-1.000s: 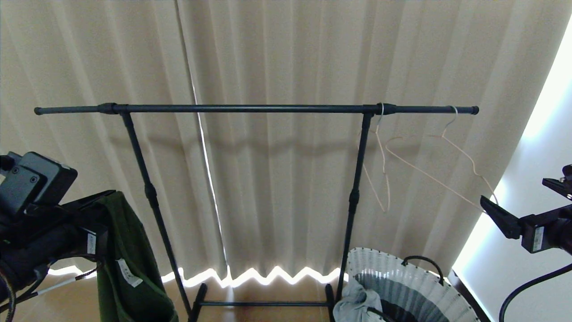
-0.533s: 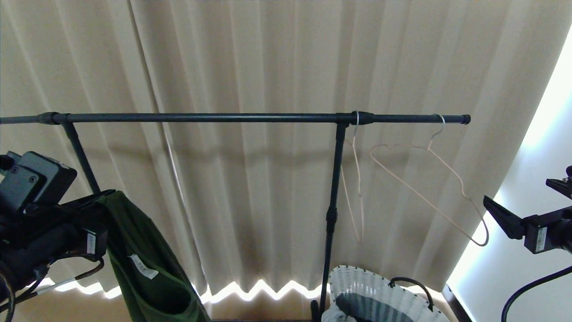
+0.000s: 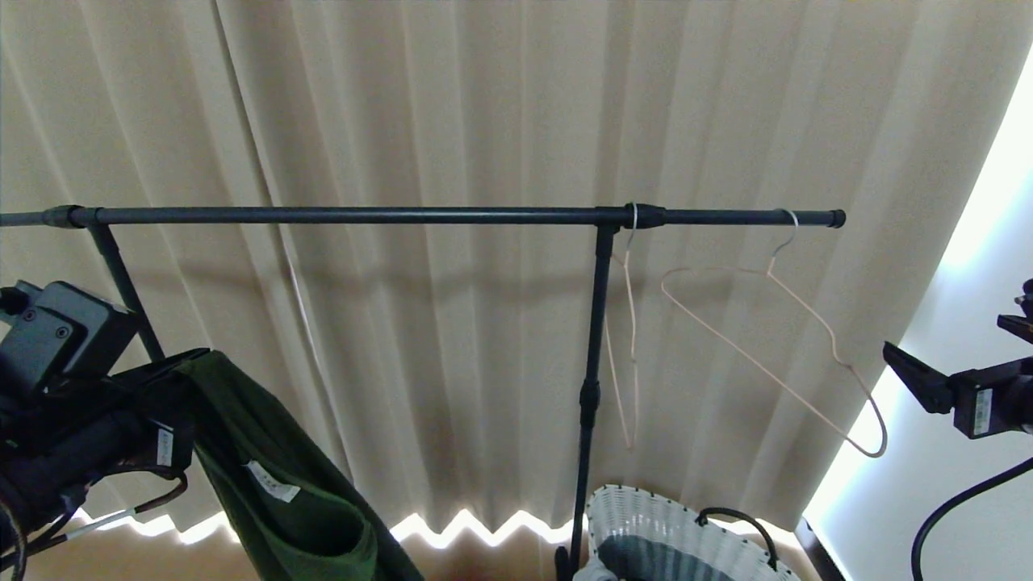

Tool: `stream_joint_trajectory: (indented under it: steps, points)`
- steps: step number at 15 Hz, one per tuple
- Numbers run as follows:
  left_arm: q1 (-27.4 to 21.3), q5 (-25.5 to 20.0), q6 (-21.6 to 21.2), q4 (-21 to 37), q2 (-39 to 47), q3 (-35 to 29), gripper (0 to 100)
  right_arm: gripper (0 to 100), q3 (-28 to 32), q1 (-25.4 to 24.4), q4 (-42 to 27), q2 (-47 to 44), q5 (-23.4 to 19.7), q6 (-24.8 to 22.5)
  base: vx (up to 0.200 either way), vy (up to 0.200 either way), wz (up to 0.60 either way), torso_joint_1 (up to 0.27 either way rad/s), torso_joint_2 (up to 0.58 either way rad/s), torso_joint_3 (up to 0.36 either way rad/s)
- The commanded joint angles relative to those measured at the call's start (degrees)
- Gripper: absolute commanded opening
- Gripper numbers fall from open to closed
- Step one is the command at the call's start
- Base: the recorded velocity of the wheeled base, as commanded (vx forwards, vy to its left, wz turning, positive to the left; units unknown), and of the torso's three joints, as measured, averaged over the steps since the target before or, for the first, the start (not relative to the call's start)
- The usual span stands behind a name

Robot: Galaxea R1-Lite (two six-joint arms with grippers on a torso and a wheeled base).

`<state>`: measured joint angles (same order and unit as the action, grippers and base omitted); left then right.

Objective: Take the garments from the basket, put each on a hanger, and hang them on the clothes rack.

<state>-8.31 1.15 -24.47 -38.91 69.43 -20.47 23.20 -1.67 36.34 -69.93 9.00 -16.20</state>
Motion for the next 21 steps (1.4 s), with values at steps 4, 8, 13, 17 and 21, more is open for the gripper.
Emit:
stream_joint_trajectory:
  steps: [4,8,13,17,21]
  points:
    - [-1.6,0.0,-0.2,0.0,-0.2,0.3,0,100,20.9,0.4,-34.8,-4.3,-5.1,2.9,0.0,0.0,0.0,0.0,0.0,0.0]
    - [-3.7,0.0,-0.3,-0.1,-0.4,1.0,0,100,25.8,0.4,-38.9,-16.1,-9.4,6.4,0.0,0.0,0.0,0.0,0.0,0.0]
    - [-3.9,-0.1,-0.5,0.0,-1.1,1.1,0,100,28.8,1.1,-31.3,-25.6,-9.4,6.4,0.0,0.0,0.0,0.0,0.0,0.0]
    - [-3.9,0.0,-0.5,-0.1,-1.1,1.3,0,100,32.8,2.4,-31.2,-30.0,-9.9,6.5,0.0,0.0,0.0,0.0,0.0,0.0]
    - [-3.9,0.0,-0.6,0.0,-1.1,1.4,0,100,34.2,2.4,-29.5,-32.9,-10.0,6.5,0.0,0.0,0.0,0.0,0.0,0.0]
